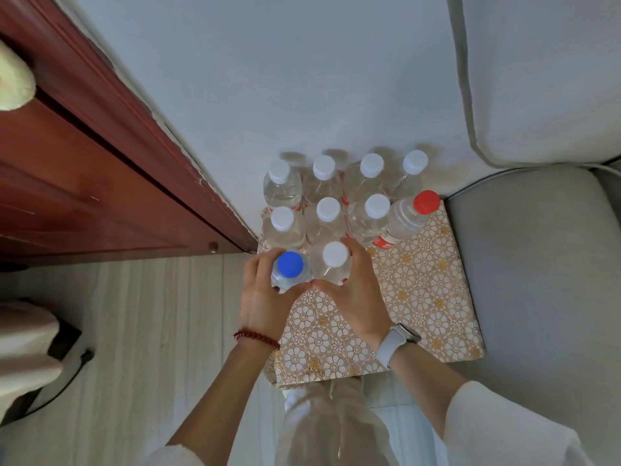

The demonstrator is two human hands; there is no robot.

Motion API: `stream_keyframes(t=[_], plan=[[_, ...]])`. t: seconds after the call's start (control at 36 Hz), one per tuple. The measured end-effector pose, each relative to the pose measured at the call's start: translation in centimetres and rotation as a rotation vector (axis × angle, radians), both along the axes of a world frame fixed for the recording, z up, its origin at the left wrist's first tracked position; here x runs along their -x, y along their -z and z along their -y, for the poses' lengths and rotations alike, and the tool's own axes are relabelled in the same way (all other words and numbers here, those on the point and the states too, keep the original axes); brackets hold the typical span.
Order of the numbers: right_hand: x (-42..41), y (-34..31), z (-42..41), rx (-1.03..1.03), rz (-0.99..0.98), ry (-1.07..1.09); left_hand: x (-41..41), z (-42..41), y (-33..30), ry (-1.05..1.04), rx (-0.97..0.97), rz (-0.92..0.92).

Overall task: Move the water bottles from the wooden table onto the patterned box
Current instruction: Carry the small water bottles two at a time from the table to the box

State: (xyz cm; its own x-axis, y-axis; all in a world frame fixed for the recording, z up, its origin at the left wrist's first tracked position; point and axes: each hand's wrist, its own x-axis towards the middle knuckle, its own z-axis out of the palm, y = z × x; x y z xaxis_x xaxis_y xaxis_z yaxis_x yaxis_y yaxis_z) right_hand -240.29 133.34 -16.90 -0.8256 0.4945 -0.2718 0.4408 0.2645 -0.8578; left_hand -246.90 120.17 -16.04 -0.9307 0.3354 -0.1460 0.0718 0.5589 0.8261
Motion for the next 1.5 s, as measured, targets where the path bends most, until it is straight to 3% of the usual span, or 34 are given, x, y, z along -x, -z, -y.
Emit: stream_keyframes(t=[0.31, 0.58, 0.89, 0.97, 1.11, 1.28, 1.5], plan=[[-0.6, 0.7, -0.9, 0.113, 0.022, -0.097, 0.3, 0.3, -0.6, 0.039, -0.003, 0.087], [-0.8, 0.2, -0.6, 0.057, 0.043, -0.112, -0.2, 0.2, -0.7, 0.02, 0.029, 0.104], [-4.1, -7.2, -0.1, -0.164, 0.033, -0.147, -3.3, 3.5, -5.3, -0.064, 0.208, 0.154], [-4.8, -9.9, 2.0, -0.193, 0.068, -0.279, -5.1, 6.4, -7.8, -0.121, 0.254, 0.113], [-4.3, -14.9, 8.8, -0.208, 0.155, -0.648, -7.4, 14.1, -13.6, -0.242, 0.353, 0.01], [-6.5, -21.9, 22.5, -0.239, 0.008, -0.902, -14.3, 28.2, -21.5, -0.519, 0.402, -0.177], [-20.0, -27.4, 46.9, -0.104, -0.167, -1.244, -37.3, 49.7, -26.6, -0.987, 0.481, -0.267]])
